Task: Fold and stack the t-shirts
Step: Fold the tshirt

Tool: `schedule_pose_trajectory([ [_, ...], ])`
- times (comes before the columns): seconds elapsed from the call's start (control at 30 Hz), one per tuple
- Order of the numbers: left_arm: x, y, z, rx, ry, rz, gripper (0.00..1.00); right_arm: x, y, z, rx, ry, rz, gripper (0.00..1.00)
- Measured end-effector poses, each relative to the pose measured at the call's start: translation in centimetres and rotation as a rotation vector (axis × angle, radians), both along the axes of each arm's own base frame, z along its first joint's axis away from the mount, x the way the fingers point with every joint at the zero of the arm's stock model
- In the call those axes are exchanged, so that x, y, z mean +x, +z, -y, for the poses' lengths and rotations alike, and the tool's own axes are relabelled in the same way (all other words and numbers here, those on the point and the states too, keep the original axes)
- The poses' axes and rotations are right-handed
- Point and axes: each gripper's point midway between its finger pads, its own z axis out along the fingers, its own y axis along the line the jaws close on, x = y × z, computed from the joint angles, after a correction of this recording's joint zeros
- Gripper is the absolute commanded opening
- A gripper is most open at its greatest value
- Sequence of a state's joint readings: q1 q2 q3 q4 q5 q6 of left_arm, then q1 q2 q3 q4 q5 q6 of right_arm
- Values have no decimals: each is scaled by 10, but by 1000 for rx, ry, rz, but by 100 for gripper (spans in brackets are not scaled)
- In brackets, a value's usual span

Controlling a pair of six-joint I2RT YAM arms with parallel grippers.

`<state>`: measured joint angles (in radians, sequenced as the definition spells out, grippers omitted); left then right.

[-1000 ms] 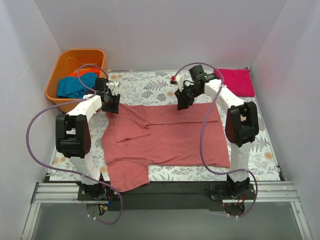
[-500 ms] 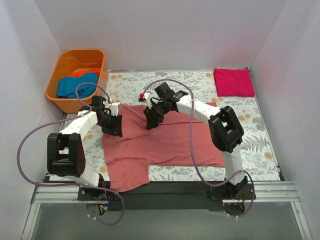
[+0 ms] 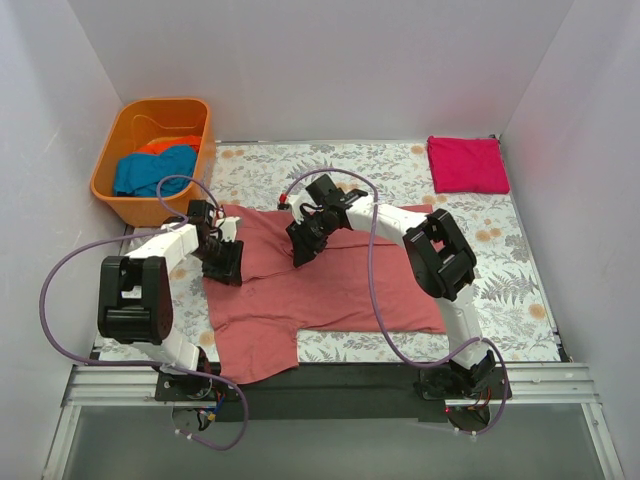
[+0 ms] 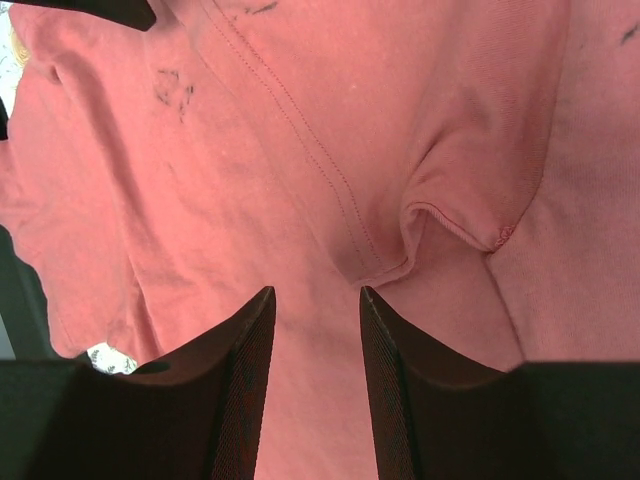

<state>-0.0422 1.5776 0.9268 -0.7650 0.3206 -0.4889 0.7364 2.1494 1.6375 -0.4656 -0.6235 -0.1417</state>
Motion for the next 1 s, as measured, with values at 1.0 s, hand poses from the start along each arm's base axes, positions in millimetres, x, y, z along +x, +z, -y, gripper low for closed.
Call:
schedule_pose_trajectory([
  [1.0,13,-4,6,-17,20,-8,13,0,-14,8,-52,-24,9,51],
])
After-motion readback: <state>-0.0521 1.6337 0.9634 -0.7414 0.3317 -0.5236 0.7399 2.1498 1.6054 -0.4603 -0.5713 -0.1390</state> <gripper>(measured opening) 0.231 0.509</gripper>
